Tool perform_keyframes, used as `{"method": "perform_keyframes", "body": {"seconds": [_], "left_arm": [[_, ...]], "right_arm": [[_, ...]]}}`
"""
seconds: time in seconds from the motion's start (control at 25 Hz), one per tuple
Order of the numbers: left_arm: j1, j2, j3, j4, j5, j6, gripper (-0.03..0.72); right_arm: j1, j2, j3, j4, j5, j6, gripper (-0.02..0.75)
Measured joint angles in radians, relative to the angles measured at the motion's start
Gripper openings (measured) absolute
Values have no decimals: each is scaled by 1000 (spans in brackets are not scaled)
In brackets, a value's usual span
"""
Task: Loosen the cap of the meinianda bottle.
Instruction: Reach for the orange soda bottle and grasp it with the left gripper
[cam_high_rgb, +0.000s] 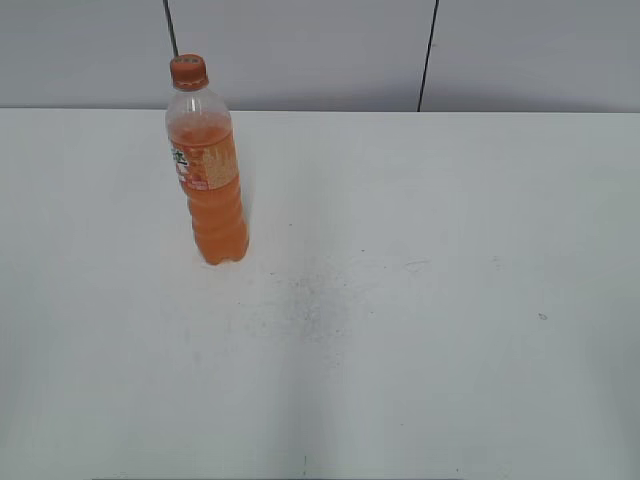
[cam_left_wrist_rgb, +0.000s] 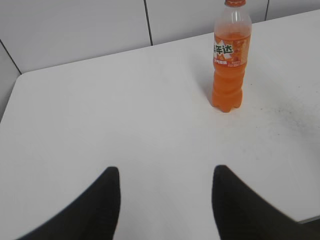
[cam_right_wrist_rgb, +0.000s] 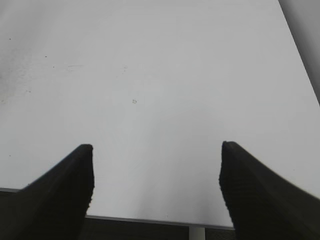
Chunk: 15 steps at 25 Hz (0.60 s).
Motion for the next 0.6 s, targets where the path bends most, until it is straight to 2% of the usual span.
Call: {"method": "perform_keyframes", "body": {"seconds": [0.6], "left_arm": [[0,0,0,0,0,0,373]], "right_arm": [[0,0,0,1,0,0,588]]}}
